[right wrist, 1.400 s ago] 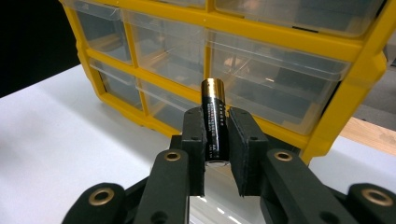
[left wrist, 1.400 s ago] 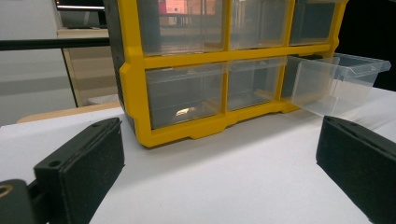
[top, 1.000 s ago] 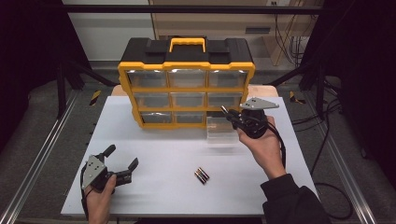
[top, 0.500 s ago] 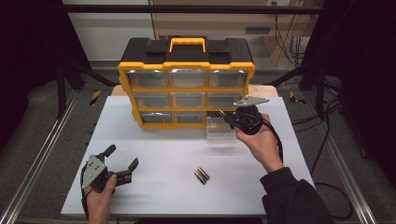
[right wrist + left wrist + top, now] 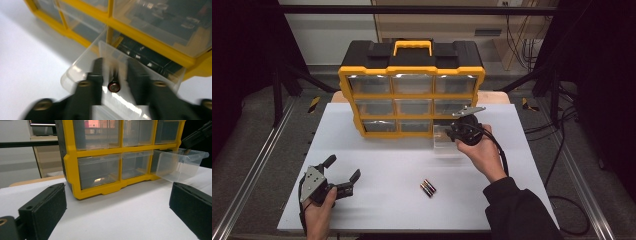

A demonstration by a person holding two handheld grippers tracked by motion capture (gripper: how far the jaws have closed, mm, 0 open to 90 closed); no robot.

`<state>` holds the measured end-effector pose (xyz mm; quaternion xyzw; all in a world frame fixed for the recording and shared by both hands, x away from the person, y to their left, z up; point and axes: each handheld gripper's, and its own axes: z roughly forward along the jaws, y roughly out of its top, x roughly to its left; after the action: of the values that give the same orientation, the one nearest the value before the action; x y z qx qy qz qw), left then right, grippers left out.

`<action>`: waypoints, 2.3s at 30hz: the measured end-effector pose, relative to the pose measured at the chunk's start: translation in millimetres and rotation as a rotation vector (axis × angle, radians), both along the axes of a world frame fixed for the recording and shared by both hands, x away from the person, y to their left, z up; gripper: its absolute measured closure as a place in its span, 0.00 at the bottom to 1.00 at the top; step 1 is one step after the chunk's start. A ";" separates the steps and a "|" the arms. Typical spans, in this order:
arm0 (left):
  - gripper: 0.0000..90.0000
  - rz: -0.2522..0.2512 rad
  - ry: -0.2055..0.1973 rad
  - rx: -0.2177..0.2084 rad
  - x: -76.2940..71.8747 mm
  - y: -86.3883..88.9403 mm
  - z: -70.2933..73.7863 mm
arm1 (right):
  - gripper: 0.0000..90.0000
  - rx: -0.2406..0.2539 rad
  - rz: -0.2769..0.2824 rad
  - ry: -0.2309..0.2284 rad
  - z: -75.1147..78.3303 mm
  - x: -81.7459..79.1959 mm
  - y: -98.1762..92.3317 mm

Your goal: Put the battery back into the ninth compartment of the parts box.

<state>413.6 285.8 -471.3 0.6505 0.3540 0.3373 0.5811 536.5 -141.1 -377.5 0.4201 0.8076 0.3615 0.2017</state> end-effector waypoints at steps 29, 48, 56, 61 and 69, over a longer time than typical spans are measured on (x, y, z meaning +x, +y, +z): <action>0.00 -0.006 -0.014 0.007 -1.5 -0.9 0.4 | 0.14 0.086 0.006 -0.087 -19.6 -94.4 -1.6; 0.00 -0.007 -0.016 0.011 -1.8 -1.0 0.4 | 0.12 0.045 0.065 0.064 -60.6 -107.3 13.9; 0.00 -0.007 -0.017 0.012 -1.7 -1.1 0.4 | 0.17 0.016 0.103 0.112 -72.8 -113.4 22.9; 0.00 -0.008 -0.018 0.012 -1.7 -1.3 0.4 | 0.25 0.017 0.122 0.118 -77.1 -116.0 27.6; 0.00 -0.008 -0.018 0.013 -1.6 -1.2 0.3 | 0.39 0.041 0.129 0.104 -80.0 -117.2 33.5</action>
<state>412.1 284.6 -470.9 0.6524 0.3442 0.3432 0.5814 419.2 -107.6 -457.5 0.3892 0.8348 0.3679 0.1272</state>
